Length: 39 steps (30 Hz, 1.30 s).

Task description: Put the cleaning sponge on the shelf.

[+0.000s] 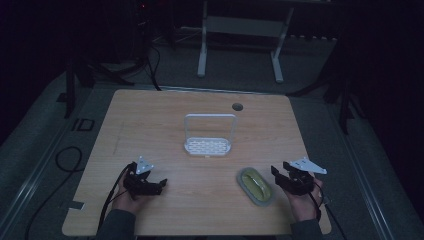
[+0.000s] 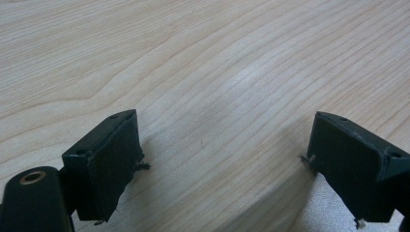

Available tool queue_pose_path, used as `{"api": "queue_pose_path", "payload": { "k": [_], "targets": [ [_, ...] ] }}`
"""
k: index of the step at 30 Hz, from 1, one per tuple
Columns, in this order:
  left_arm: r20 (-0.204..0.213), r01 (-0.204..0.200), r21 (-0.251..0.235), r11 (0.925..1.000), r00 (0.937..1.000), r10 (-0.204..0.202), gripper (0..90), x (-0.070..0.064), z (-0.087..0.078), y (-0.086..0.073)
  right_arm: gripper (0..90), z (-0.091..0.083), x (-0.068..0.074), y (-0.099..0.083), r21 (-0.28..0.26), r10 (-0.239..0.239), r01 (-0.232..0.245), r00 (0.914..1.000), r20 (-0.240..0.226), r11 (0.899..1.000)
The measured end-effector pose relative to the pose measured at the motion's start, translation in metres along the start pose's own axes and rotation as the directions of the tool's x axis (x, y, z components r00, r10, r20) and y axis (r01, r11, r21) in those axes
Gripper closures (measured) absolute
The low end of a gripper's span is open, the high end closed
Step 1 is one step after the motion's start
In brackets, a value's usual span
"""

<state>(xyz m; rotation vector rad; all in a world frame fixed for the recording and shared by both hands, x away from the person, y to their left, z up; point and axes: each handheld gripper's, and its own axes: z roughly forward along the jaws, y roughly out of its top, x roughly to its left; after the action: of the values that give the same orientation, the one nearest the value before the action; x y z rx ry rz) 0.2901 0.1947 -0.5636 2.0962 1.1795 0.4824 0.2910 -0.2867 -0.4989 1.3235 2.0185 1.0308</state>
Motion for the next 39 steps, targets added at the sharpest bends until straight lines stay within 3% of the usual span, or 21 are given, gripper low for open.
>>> {"api": "queue_pose_path", "payload": {
  "k": [5, 10, 13, 22, 27, 39],
  "targets": [
    [0.0, 0.0, 0.0, 1.0, 1.0, 0.0, 11.9, 0.0, 0.0, 0.0, 54.0, -0.004, 0.014, 0.01, -0.006, -0.039, 0.039, 0.9979, -0.052, 0.999],
    [0.0, 0.0, -0.001, 1.0, 1.0, 0.0, 11.9, 0.0, 0.0, 0.0, 80.3, -0.008, 0.026, 0.015, 0.001, -0.082, 0.083, 0.9926, -0.089, 0.997],
    [0.0, 0.001, 0.0, 1.0, 1.0, -0.001, 11.9, 0.0, 0.0, 0.0, 89.7, -0.009, 0.032, 0.016, 0.002, -0.095, 0.096, 0.9892, -0.112, 0.995],
    [-0.001, 0.002, 0.0, 1.0, 1.0, -0.002, 11.9, 0.0, 0.0, 0.0, 90.0, -0.007, 0.057, 0.01, 0.038, -0.168, 0.177, 0.9697, -0.177, 0.983],
    [-0.002, 0.002, 0.001, 1.0, 1.0, -0.002, 11.8, 0.0, 0.0, 0.0, 90.0, -0.005, 0.066, 0.003, 0.056, -0.184, 0.199, 0.9626, -0.199, 0.978],
    [-0.005, 0.004, 0.002, 1.0, 1.0, -0.004, 11.8, -0.001, 0.0, 0.0, 90.0, -0.005, 0.06, -0.016, 0.125, -0.214, 0.242, 0.9563, -0.199, 0.962]
  ]
}}
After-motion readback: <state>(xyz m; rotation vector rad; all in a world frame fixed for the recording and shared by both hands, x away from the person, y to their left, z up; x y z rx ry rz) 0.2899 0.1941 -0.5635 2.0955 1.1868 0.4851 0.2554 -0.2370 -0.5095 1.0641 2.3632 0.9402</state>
